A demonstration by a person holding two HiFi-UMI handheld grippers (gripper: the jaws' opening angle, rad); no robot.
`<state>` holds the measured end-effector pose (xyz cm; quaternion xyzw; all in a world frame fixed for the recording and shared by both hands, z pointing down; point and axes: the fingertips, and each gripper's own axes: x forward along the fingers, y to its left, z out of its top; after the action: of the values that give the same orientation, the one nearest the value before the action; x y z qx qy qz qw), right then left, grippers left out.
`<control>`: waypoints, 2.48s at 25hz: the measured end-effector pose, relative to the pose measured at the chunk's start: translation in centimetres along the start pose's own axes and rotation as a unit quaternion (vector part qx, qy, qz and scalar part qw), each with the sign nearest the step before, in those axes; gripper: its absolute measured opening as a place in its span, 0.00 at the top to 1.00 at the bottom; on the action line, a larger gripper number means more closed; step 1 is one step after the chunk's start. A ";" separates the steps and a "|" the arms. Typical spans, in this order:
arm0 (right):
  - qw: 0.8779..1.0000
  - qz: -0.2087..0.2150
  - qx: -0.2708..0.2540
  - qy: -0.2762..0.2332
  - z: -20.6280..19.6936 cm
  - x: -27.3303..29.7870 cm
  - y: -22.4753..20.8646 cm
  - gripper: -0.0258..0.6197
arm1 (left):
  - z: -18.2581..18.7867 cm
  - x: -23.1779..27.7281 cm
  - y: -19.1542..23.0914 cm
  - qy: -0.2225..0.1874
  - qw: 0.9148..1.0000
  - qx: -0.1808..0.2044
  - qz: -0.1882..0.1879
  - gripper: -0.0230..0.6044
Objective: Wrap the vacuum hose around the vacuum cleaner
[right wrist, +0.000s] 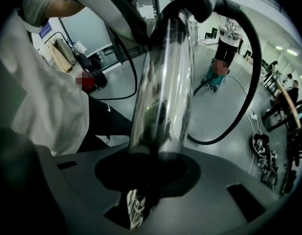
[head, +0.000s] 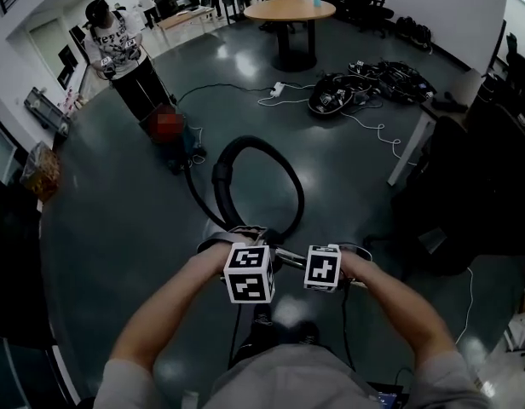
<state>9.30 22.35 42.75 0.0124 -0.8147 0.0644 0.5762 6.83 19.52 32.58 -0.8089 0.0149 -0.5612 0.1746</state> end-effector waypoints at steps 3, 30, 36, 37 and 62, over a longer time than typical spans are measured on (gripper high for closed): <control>1.000 -0.011 0.011 0.002 0.8 -0.1 -1.2 0.78 | -1.8 0.5 0.6 -0.021 1.000 -0.012 -0.016 0.67; 0.989 -0.070 0.013 0.126 9.0 0.2 -5.6 0.82 | -11.0 5.3 0.4 -0.106 0.986 0.030 -0.121 0.67; 0.985 -0.077 -0.005 0.157 10.7 0.7 -6.3 0.82 | -13.1 5.9 0.5 -0.105 0.987 0.015 -0.119 0.67; 0.984 -0.074 -0.007 0.160 11.0 0.9 -6.3 0.82 | -13.4 6.1 0.3 -0.102 0.987 0.015 -0.123 0.67; 0.980 -0.164 -0.086 0.079 14.0 -1.6 -9.7 0.61 | -18.3 5.3 1.4 -0.033 0.987 -0.087 -0.128 0.77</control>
<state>-2.40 10.98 37.54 0.0909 -0.7559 -0.1000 0.6406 -7.65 12.20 42.60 -0.8343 -0.0462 -0.5485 0.0308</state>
